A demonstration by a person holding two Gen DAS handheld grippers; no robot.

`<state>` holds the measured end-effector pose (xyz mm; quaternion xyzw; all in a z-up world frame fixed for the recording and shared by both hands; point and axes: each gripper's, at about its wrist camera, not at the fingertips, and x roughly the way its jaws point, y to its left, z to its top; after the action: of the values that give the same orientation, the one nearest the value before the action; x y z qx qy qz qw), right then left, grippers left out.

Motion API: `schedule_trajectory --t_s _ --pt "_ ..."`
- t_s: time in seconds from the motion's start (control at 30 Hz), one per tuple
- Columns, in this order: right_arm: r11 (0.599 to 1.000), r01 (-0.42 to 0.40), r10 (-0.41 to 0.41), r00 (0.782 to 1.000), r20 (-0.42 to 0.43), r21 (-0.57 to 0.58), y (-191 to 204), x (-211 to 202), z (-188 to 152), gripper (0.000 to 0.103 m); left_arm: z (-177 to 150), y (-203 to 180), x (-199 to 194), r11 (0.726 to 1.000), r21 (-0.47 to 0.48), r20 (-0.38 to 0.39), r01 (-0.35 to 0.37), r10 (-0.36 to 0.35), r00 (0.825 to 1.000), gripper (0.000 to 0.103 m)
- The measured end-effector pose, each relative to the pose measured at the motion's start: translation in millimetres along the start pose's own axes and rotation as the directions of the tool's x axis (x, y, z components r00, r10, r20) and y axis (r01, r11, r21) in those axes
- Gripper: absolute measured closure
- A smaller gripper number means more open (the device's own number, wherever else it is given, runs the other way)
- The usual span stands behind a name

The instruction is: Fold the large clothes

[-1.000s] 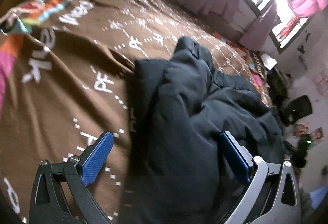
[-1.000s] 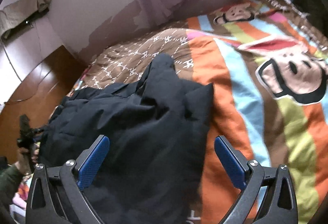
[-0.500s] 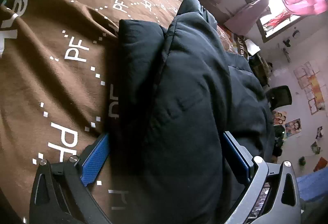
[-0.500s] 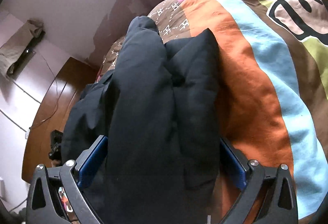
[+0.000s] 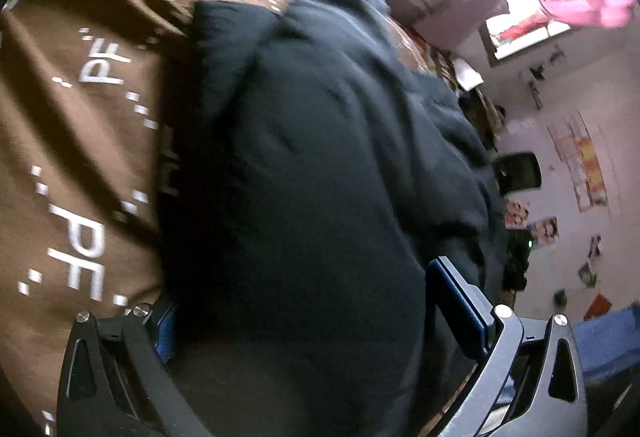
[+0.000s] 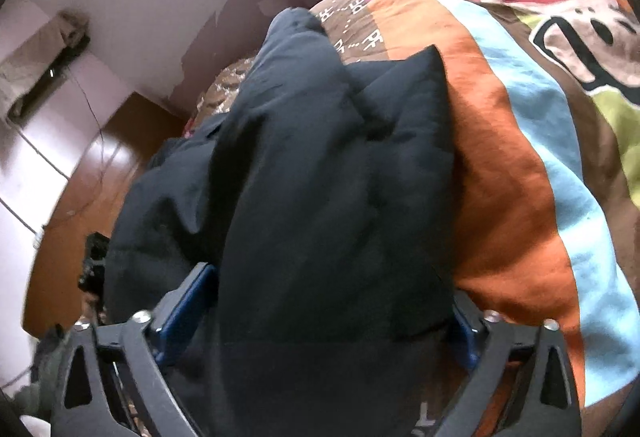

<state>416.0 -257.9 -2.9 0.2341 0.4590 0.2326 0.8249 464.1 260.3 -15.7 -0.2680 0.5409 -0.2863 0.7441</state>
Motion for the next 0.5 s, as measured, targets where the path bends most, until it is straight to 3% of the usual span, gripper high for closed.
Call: schedule_trajectory --t_s 0.07,0.13,0.3,0.4,0.5 --pt "1.000 0.005 -0.005 1.000 0.009 -0.006 6.3 -1.6 -2.4 0.030 -3.4 -6.6 1.4 0.999 0.027 0.007 -0.020 0.020 1.000 0.003" --pt "1.000 0.012 -0.012 1.000 0.022 -0.007 13.4 -4.1 -4.9 0.041 -8.8 -12.1 -1.3 0.998 0.034 0.028 -0.056 0.055 0.998 0.012" --pt "0.998 0.048 -0.045 0.997 0.059 -0.051 30.3 -7.3 -9.6 0.059 -26.7 -23.4 -23.2 0.995 0.015 0.112 -0.099 0.096 0.989 0.061" --pt "0.993 0.078 -0.069 0.992 0.105 -0.085 47.5 -14.6 -8.2 0.072 -40.6 -48.9 -36.0 0.981 0.097 0.176 -0.170 0.151 0.973 0.075" --pt "0.982 0.118 -0.095 0.983 0.155 -0.147 67.8 -26.7 -10.1 0.079 -55.2 -73.6 -44.3 0.960 0.170 0.223 -0.222 0.182 0.958 0.079"
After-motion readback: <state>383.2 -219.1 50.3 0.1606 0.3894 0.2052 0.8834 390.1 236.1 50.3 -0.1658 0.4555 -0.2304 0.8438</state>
